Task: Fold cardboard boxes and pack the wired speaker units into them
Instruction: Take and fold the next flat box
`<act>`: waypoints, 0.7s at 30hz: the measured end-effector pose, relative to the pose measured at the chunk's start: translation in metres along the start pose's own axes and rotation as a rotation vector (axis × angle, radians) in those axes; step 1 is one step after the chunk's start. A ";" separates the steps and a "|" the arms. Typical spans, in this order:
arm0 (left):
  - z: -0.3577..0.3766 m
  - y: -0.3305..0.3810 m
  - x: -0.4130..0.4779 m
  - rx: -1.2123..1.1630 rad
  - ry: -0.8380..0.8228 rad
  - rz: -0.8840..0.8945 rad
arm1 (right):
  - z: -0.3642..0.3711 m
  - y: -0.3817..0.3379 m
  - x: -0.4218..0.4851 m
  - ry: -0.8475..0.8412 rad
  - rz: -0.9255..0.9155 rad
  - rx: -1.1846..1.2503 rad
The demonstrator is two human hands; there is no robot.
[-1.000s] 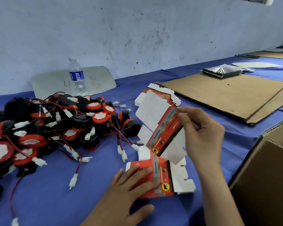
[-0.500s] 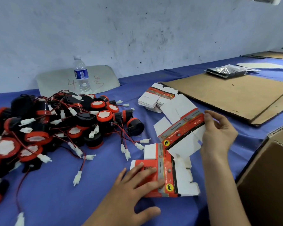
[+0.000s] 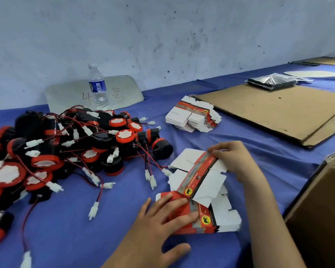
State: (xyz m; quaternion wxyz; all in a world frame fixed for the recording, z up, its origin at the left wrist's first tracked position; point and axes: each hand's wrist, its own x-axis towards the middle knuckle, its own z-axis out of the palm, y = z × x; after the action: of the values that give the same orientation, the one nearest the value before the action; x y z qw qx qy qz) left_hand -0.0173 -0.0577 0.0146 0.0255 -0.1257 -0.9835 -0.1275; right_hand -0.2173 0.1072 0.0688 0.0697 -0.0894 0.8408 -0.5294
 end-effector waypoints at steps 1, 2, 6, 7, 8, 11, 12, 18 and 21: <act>0.000 0.000 0.000 0.049 0.011 0.007 | -0.005 0.001 0.000 -0.013 0.000 -0.104; -0.002 0.001 0.000 0.092 0.022 0.005 | -0.011 0.003 -0.001 -0.023 0.004 -0.165; -0.003 0.004 -0.001 0.112 0.037 0.031 | -0.037 0.010 -0.005 -0.015 0.018 -0.152; -0.004 0.004 -0.001 0.117 0.035 0.022 | -0.043 0.012 -0.008 -0.026 0.021 -0.128; -0.005 0.004 -0.002 0.114 0.039 0.012 | -0.048 0.013 -0.011 -0.053 0.024 -0.094; -0.007 0.004 -0.003 0.035 -0.034 -0.047 | -0.060 0.013 -0.022 -0.259 0.023 0.110; -0.006 0.004 -0.002 0.033 -0.047 -0.061 | -0.062 0.012 -0.024 -0.327 0.018 0.213; 0.013 -0.007 -0.001 -0.123 0.120 -0.065 | -0.029 0.005 -0.026 -0.327 -0.055 0.627; 0.001 -0.001 0.000 -0.684 0.458 -0.172 | 0.001 -0.001 -0.035 -0.293 -0.166 0.518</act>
State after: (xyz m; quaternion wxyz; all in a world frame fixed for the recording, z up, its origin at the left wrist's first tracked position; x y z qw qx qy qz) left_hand -0.0171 -0.0585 0.0134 0.1894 -0.0125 -0.8603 -0.4732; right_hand -0.1828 0.1137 0.0703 0.1673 -0.2121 0.6487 -0.7115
